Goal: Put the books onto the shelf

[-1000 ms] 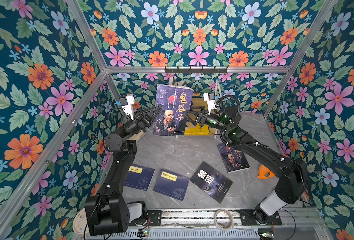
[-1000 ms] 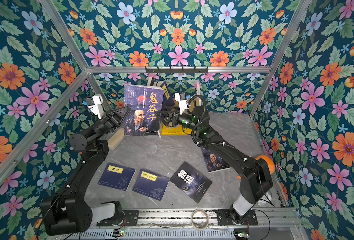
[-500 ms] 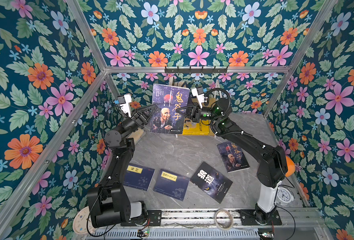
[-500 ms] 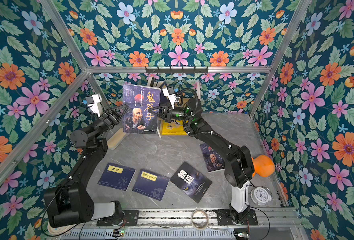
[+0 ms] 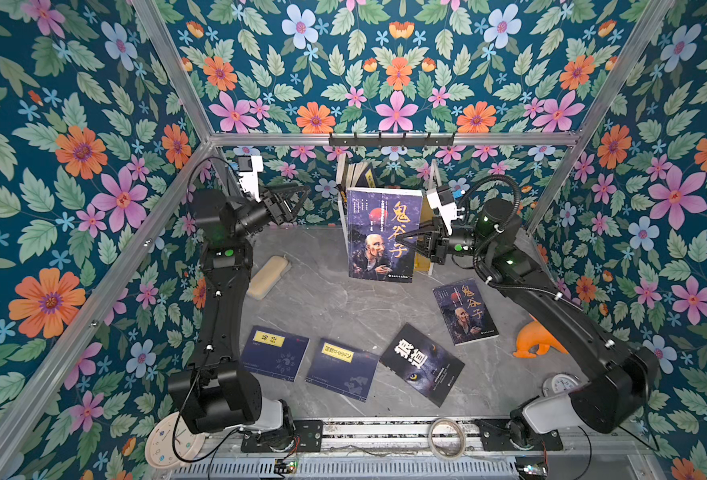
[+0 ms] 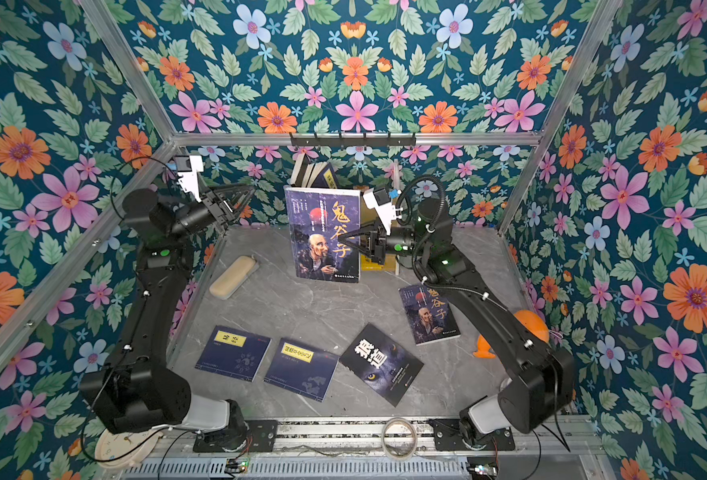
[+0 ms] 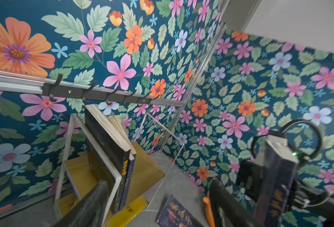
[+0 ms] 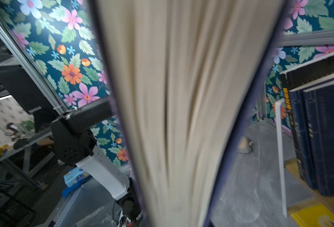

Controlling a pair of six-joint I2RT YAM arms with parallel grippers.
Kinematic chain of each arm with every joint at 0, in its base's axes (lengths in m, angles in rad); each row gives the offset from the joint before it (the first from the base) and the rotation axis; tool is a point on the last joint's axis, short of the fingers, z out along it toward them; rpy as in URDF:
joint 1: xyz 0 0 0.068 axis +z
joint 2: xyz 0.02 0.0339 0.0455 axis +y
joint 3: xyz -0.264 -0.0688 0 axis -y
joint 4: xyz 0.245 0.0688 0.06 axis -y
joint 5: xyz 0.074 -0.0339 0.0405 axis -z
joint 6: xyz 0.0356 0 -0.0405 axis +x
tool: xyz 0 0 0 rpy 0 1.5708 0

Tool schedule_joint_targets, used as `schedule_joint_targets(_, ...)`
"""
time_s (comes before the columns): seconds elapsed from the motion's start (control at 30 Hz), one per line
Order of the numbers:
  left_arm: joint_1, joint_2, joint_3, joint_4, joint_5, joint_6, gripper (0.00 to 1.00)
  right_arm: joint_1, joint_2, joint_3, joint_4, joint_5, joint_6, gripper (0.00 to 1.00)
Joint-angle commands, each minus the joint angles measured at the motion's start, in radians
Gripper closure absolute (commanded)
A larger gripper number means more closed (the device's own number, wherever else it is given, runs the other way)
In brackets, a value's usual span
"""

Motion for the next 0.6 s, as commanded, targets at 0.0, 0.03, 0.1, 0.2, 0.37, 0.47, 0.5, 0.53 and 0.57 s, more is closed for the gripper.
schedule_joint_targets(0.0,-0.031,0.032,0.125,-0.42,0.017,0.419,0.14,0.0,-0.074,0.001,-0.39,0.068,-0.312,1.0)
schedule_joint_targets(0.03,-0.041,0.048,0.169,-0.473,0.016,0.473,0.13,-0.001,-0.099,-0.01,-0.457,0.089,-0.362,1.0)
schedule_joint_targets(0.1,-0.064,0.071,0.23,-0.539,0.007,0.552,0.12,-0.001,-0.143,-0.04,-0.551,0.131,-0.433,1.0)
schedule_joint_targets(0.2,-0.112,0.091,0.282,-0.637,0.008,0.675,0.11,0.0,-0.193,-0.094,-0.637,0.194,-0.504,1.0)
schedule_joint_targets(0.37,-0.231,0.138,0.374,-0.992,-0.017,1.038,0.09,0.01,-0.192,-0.123,-0.771,0.276,-0.569,1.0)
schedule_joint_targets(0.47,-0.283,0.151,0.379,-1.136,-0.008,1.176,0.09,0.059,-0.159,-0.1,-0.879,0.362,-0.638,1.0)
schedule_joint_targets(0.5,-0.3,0.153,0.377,-1.17,0.0,1.214,0.09,0.074,-0.155,-0.109,-0.886,0.381,-0.654,1.0)
schedule_joint_targets(0.53,-0.323,0.155,0.37,-1.201,0.002,1.251,0.09,0.087,-0.148,-0.119,-0.89,0.394,-0.667,1.0)
schedule_joint_targets(0.57,-0.349,0.154,0.359,-1.22,-0.008,1.282,0.08,0.096,-0.137,-0.121,-0.89,0.4,-0.673,1.0)
